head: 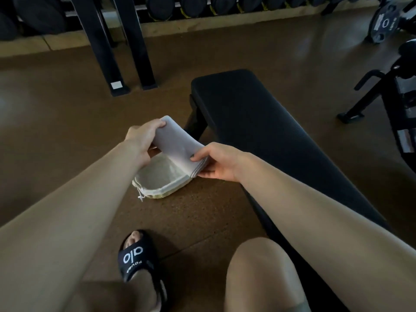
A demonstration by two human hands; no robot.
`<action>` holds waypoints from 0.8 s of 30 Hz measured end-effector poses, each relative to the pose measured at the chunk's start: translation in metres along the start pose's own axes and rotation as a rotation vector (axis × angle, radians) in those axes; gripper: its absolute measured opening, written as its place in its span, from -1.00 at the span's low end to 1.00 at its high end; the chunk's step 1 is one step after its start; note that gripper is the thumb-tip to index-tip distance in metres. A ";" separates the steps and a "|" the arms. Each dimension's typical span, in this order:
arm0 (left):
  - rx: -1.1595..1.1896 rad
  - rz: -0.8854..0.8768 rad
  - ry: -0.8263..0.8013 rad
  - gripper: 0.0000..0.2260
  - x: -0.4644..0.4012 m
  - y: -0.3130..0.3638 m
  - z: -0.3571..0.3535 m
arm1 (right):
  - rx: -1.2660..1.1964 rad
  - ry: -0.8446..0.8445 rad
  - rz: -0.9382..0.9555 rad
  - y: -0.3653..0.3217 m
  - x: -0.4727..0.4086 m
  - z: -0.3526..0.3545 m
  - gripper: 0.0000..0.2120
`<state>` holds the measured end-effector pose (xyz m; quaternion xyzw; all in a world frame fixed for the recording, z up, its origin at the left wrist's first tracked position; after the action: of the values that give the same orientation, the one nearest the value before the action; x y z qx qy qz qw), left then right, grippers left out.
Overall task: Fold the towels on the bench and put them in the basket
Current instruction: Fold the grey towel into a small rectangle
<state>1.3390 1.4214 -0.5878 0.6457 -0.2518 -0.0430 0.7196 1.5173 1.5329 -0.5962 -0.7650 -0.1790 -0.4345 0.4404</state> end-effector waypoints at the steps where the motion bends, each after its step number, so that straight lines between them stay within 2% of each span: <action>1: 0.011 0.004 0.019 -0.48 -0.009 -0.005 0.006 | 0.016 0.034 0.003 -0.002 -0.015 -0.002 -0.59; 4: -0.017 0.004 0.082 -0.31 -0.046 -0.030 0.023 | 0.084 0.119 0.017 -0.007 -0.067 -0.009 -0.55; 6: -0.076 -0.008 0.104 -0.27 -0.074 -0.050 0.031 | 0.128 0.133 -0.012 -0.008 -0.104 -0.015 -0.58; 11: -0.256 -0.019 0.088 -0.47 -0.150 -0.099 0.030 | 0.180 0.201 -0.117 -0.008 -0.202 -0.012 -0.62; 14: -0.312 -0.024 0.063 -0.60 -0.194 -0.135 0.018 | 0.247 0.329 -0.128 -0.008 -0.252 0.002 -0.63; 16: -0.373 -0.018 0.041 -0.67 -0.213 -0.157 0.009 | 0.363 0.435 -0.148 -0.006 -0.275 0.011 -0.62; 20: -0.484 0.001 -0.004 -0.60 -0.235 -0.192 -0.008 | 0.784 0.580 -0.107 0.000 -0.297 0.017 -0.68; 24: -0.486 0.067 -0.009 -0.67 -0.255 -0.222 -0.020 | 0.966 0.693 -0.074 -0.003 -0.312 0.018 -0.68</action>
<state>1.1842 1.5017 -0.8775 0.4446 -0.2586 -0.0812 0.8537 1.3500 1.5833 -0.8557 -0.2851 -0.2287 -0.5431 0.7559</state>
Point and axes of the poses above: each hand's wrist, its own x-axis away from the middle knuckle, its own z-axis out of the back of the hand, y = z × x, the point moved 5 cm from there along -x, towards the middle knuckle, and after that the axes turned 15 degrees about -z, right-handed, at the moved point
